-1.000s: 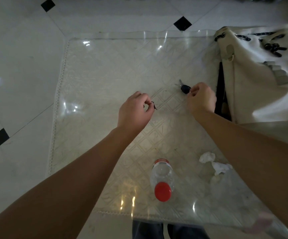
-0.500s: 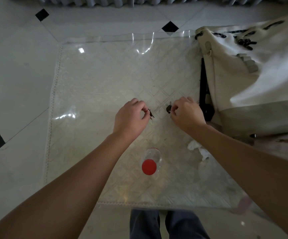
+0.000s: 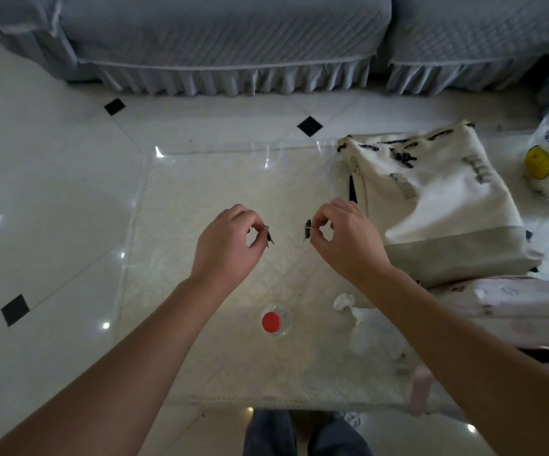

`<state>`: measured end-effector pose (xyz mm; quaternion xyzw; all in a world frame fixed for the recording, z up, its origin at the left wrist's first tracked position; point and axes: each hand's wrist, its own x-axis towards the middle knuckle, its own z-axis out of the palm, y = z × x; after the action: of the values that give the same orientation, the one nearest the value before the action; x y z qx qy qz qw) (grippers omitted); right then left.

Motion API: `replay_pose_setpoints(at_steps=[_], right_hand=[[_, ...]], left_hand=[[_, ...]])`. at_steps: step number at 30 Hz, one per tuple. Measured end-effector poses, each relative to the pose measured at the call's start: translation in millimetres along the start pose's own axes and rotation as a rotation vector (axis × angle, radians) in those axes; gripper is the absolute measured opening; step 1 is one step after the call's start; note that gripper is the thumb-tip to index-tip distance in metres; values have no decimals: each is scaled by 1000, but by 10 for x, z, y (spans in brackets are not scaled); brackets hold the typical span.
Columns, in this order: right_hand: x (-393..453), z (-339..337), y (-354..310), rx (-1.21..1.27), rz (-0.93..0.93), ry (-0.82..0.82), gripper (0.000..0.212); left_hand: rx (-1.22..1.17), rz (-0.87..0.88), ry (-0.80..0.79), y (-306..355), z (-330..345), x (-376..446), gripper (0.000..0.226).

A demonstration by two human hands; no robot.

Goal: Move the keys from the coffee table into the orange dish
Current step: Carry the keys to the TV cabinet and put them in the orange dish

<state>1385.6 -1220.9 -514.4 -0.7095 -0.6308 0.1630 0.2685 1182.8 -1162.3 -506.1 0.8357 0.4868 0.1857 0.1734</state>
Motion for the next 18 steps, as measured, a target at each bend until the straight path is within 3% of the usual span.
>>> replay_pose_setpoints(at_steps=[8, 18], right_hand=[[0, -1103, -621, 32, 12, 70, 6], [-497, -2670, -1353, -148, -145, 140, 3]], left_hand=[[96, 136, 26, 804, -1018, 73, 5], [154, 285, 109, 2097, -2100, -99, 6]])
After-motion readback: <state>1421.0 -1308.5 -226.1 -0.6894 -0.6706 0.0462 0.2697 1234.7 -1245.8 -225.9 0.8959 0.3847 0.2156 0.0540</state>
